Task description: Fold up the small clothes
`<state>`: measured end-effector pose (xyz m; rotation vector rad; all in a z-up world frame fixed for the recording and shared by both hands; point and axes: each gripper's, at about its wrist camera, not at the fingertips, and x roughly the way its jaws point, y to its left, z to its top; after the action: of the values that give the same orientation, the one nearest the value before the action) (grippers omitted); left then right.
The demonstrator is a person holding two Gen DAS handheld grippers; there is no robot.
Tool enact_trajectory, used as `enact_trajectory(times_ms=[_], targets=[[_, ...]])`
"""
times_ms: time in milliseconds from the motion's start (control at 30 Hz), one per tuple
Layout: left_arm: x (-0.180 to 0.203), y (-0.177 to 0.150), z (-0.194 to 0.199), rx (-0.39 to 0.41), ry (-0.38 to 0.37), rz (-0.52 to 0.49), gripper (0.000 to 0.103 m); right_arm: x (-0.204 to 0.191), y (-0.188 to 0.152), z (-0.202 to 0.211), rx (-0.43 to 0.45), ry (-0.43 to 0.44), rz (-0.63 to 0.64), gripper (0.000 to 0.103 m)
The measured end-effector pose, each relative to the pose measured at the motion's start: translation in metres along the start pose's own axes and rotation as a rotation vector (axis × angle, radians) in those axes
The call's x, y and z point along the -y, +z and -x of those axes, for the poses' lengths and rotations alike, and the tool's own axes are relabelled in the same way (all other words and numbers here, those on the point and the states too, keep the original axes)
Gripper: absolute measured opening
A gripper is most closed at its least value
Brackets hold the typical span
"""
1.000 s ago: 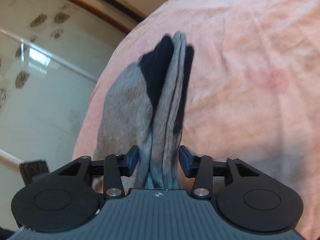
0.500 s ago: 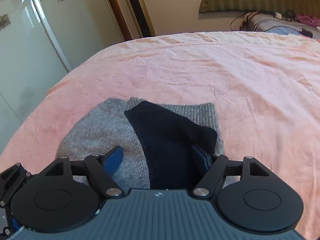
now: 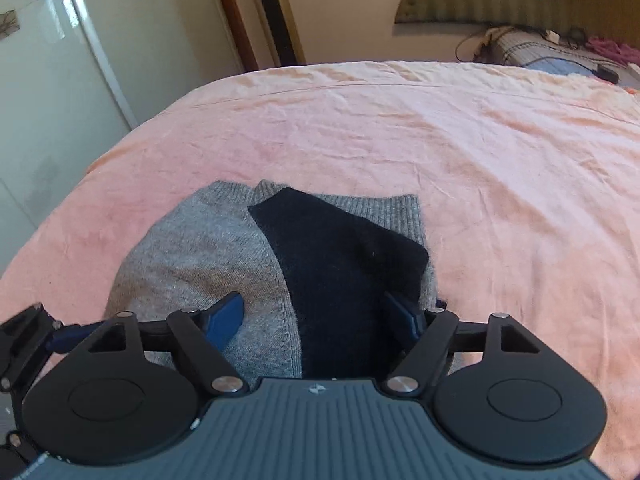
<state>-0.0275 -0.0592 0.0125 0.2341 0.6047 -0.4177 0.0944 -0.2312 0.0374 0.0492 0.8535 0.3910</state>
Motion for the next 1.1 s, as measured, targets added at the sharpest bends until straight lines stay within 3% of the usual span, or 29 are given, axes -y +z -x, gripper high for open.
enact_trajectory(times_ms=[100,167,200,267,300,367,433,467,500,533,667,767,800,833,867,900,967,1067,1100], targets=[[0.0,0.0,0.0,0.001,0.002,0.0,0.098,-0.01,0.001,0.016,0.022,-0.038,-0.017,0.067],[0.0,0.0,0.0,0.002,0.002,-0.002,0.098,-0.016,-0.003,0.031,0.075,-0.001,-0.017,0.067],[0.001,0.0,0.0,0.002,0.002,-0.003,0.1,-0.016,-0.007,0.03,0.066,0.026,-0.002,0.07],[0.003,0.001,-0.001,0.001,0.0,-0.011,0.1,-0.008,-0.017,0.008,-0.008,0.001,0.015,0.074],[0.003,0.002,0.0,0.001,0.0,-0.013,0.1,-0.005,-0.02,0.007,0.029,0.02,0.048,0.075],[-0.002,0.004,0.012,0.01,-0.019,0.015,0.1,0.003,-0.014,0.016,0.021,0.042,-0.037,0.07],[-0.024,0.005,0.033,0.053,-0.081,0.123,0.1,0.013,-0.012,0.036,0.043,0.077,-0.122,0.069],[-0.04,0.005,0.041,0.074,-0.111,0.198,0.101,0.021,-0.014,0.045,0.072,0.1,-0.156,0.072],[-0.056,0.006,0.043,0.084,-0.13,0.27,0.101,0.031,-0.015,0.052,0.098,0.108,-0.204,0.083],[-0.076,0.007,0.04,0.076,-0.15,0.363,0.101,0.045,-0.016,0.054,0.111,0.113,-0.267,0.089],[-0.146,0.009,-0.012,-0.065,-0.181,0.713,0.1,0.08,-0.014,0.031,0.049,0.094,-0.408,0.084],[-0.161,0.022,-0.047,-0.117,-0.212,0.783,0.1,0.079,-0.008,0.006,0.022,0.111,-0.441,0.085],[-0.16,0.029,-0.057,-0.123,-0.218,0.778,0.099,0.076,-0.005,0.001,0.033,0.136,-0.444,0.077],[-0.157,0.035,-0.065,-0.132,-0.22,0.757,0.071,0.073,-0.003,-0.005,0.023,0.17,-0.449,0.036],[-0.153,0.041,-0.072,-0.151,-0.24,0.733,0.032,0.069,-0.001,-0.008,0.018,0.158,-0.43,0.024],[-0.149,0.045,-0.077,-0.174,-0.235,0.719,0.021,0.063,0.003,-0.004,0.05,0.146,-0.367,0.024],[-0.138,0.057,-0.075,-0.147,-0.173,0.632,0.02,0.067,0.005,0.004,0.093,0.132,-0.34,0.021],[-0.115,0.058,-0.08,-0.134,-0.05,0.467,0.02,0.102,-0.01,-0.004,0.079,0.087,-0.443,0.015],[-0.107,0.054,-0.081,-0.116,-0.012,0.399,0.02,0.107,-0.016,-0.005,0.101,0.115,-0.471,0.014]])
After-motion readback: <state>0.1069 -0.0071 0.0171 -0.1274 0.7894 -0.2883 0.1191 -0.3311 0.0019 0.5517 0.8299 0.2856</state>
